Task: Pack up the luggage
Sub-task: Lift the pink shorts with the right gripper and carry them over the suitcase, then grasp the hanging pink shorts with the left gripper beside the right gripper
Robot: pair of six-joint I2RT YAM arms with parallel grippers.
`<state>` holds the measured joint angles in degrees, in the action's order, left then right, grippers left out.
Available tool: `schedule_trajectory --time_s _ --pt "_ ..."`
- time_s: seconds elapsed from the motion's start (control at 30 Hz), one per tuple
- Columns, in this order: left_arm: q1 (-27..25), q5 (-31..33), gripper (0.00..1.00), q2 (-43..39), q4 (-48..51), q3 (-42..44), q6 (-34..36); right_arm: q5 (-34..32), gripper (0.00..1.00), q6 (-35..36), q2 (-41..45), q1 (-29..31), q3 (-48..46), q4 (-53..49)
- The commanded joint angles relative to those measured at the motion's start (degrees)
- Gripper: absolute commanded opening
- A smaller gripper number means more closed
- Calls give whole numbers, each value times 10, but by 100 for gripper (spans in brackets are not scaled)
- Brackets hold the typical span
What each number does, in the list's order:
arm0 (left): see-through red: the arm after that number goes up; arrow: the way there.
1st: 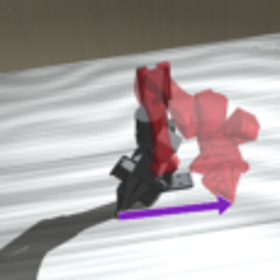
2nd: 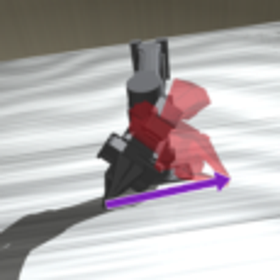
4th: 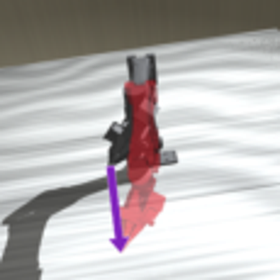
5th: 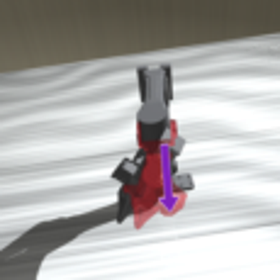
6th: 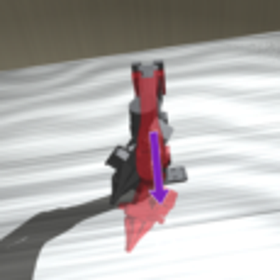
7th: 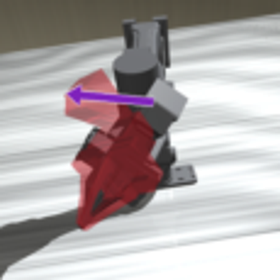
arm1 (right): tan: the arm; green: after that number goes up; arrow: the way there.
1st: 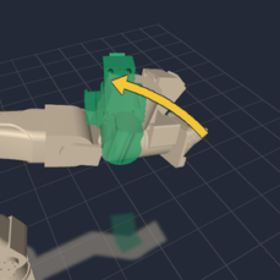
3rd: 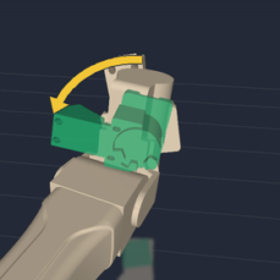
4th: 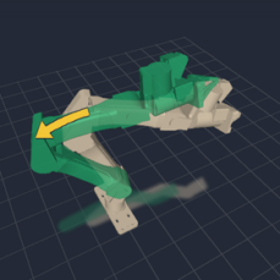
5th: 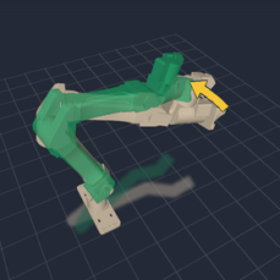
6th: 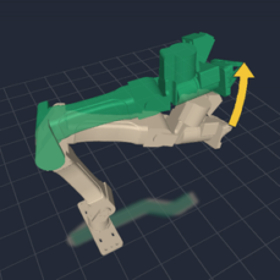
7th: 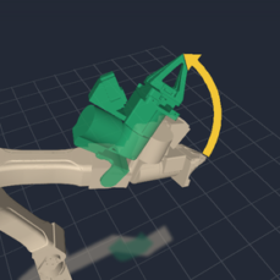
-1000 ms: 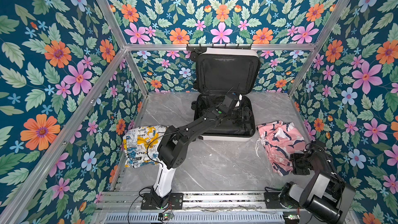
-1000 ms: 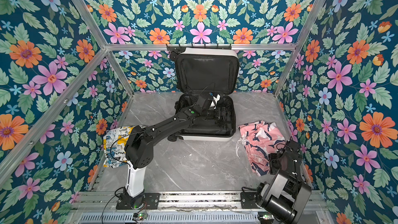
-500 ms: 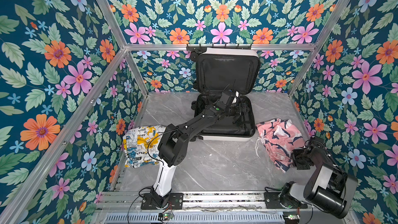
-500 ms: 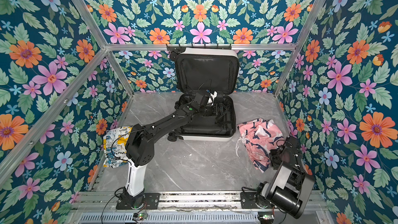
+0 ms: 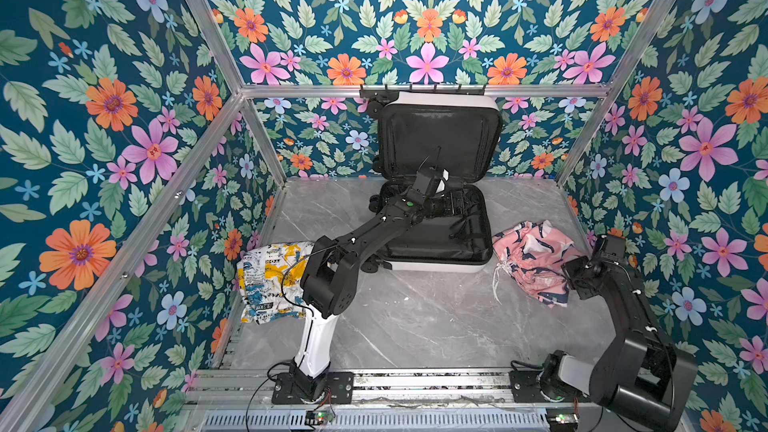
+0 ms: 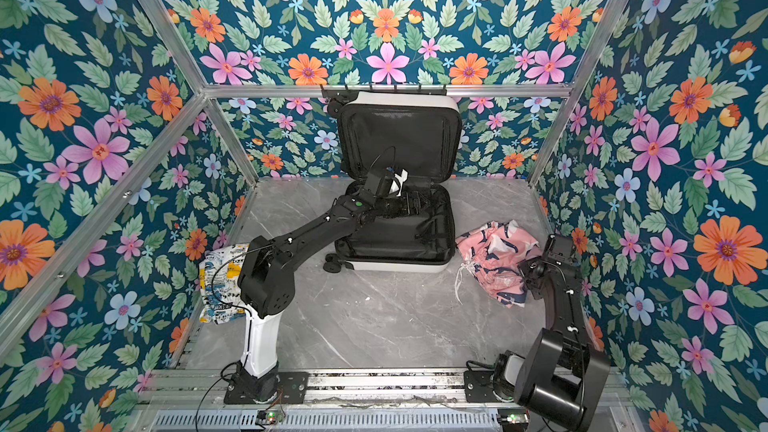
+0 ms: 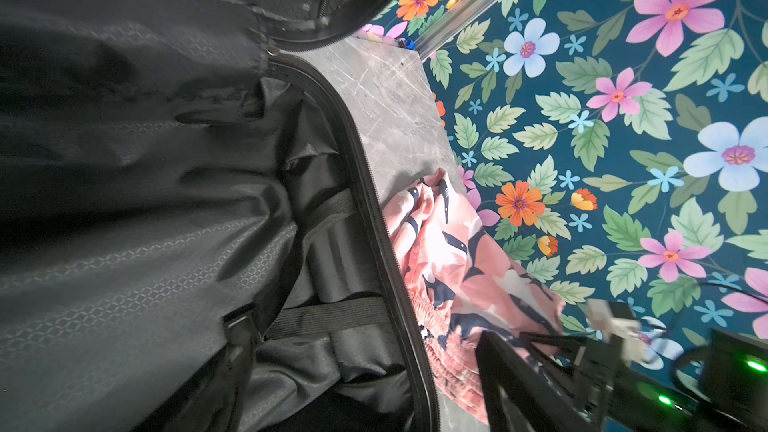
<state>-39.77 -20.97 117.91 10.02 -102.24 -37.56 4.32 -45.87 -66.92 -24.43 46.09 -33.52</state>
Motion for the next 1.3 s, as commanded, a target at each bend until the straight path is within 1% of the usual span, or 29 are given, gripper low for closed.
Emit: schedule_trajectory --time_s 0.0,0.17,0.23,0.4,0.57,0.63,0.83,0.93,1.03,1.13,1.27 --pt "6 -9 87 -5 -13 1 5 -48 0 28 32 22 27 -30" --pt "16 -18 87 -4 -16 3 6 -72 0 34 55 70 85 -37" --pt "19 -21 87 -4 -17 3 6 -84 0 40 48 108 122 -34" --pt "26 -24 86 -7 -20 10 5 -143 0 74 13 229 242 -35" --pt "33 -31 87 -21 -40 40 -4 -143 0 89 -22 310 323 -9" --pt "41 -43 87 -28 -58 60 -19 -139 0 98 -37 340 353 -1" --pt "75 -68 87 -64 -139 145 -79 -85 0 126 -91 419 451 31" --pt "95 -77 87 -78 -182 186 -114 -43 0 137 -130 454 509 46" --pt "118 -84 87 -93 -235 237 -163 0 0 140 -173 481 568 50" --pt "143 -90 88 -108 -305 300 -224 43 0 134 -221 505 629 57" --pt "178 -98 90 -118 -454 400 -342 92 0 119 -276 524 717 55"
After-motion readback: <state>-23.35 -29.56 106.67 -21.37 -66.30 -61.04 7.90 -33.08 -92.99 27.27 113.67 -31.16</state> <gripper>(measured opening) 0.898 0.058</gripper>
